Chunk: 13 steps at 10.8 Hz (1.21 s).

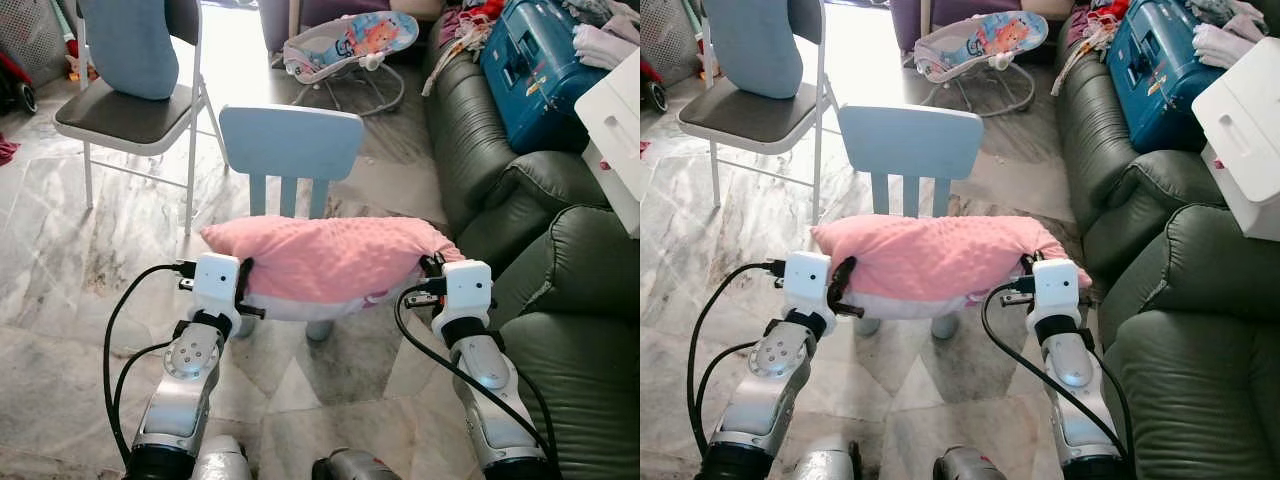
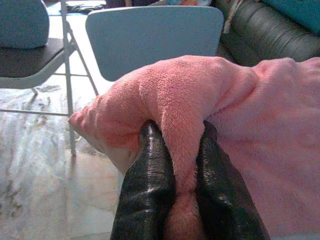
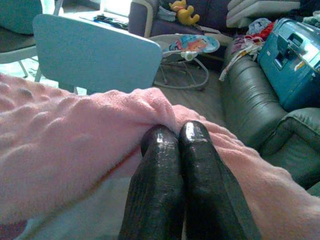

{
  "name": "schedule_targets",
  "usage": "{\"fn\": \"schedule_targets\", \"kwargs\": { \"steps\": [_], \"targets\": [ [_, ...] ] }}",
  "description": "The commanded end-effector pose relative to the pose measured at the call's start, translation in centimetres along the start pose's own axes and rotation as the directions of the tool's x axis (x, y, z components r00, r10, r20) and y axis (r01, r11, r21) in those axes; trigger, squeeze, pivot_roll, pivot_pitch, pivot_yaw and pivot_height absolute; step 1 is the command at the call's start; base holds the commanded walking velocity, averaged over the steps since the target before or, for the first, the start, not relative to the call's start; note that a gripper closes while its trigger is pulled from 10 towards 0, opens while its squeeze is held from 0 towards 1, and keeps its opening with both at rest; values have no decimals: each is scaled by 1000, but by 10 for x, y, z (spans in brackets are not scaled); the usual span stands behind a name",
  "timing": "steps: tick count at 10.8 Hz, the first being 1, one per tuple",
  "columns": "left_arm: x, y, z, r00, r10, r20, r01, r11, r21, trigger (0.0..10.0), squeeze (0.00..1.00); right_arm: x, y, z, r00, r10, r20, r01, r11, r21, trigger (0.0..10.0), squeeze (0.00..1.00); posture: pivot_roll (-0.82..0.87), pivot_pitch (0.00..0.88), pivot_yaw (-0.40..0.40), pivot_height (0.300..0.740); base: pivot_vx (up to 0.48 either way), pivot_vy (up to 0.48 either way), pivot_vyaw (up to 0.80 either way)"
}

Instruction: Move the pillow to the sofa

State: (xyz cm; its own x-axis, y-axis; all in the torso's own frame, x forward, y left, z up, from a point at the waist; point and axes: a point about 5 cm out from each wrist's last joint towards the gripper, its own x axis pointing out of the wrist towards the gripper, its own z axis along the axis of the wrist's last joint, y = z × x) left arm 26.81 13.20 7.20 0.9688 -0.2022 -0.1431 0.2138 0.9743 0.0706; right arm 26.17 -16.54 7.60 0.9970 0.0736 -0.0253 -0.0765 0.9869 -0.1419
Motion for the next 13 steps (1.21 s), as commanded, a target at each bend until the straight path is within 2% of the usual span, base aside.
{"fn": "schedule_targets", "kwargs": {
  "steps": [1,6,9,11,13],
  "targets": [
    [2,-6,5,999,-42,22,41,999,5,10000,0,1,-2,1,1000,-1,3,1,1000,-4,10000,0,-31,79,-85,740,0,0,-800],
    [0,-8,5,997,-67,25,68,998,-7,10000,0,1,-1,0,1000,1,3,-1,1000,-11,10000,0,-32,81,-81,740,200,0,-800],
    [1,-9,4,998,-54,16,55,998,-25,10000,0,0,-1,-1,1000,2,-1,-2,1000,-11,10000,0,-37,84,-84,740,0,0,-800],
    [1,-10,4,998,-60,19,61,997,-40,10000,0,0,-1,-1,1000,7,2,-7,1000,-13,10000,0,-37,84,-85,740,0,139,0],
    [0,-11,3,998,-65,19,66,997,-36,10000,0,0,0,-1,1000,9,1,-9,1000,-13,10000,0,-37,87,-86,740,0,480,0]
  ]
}}
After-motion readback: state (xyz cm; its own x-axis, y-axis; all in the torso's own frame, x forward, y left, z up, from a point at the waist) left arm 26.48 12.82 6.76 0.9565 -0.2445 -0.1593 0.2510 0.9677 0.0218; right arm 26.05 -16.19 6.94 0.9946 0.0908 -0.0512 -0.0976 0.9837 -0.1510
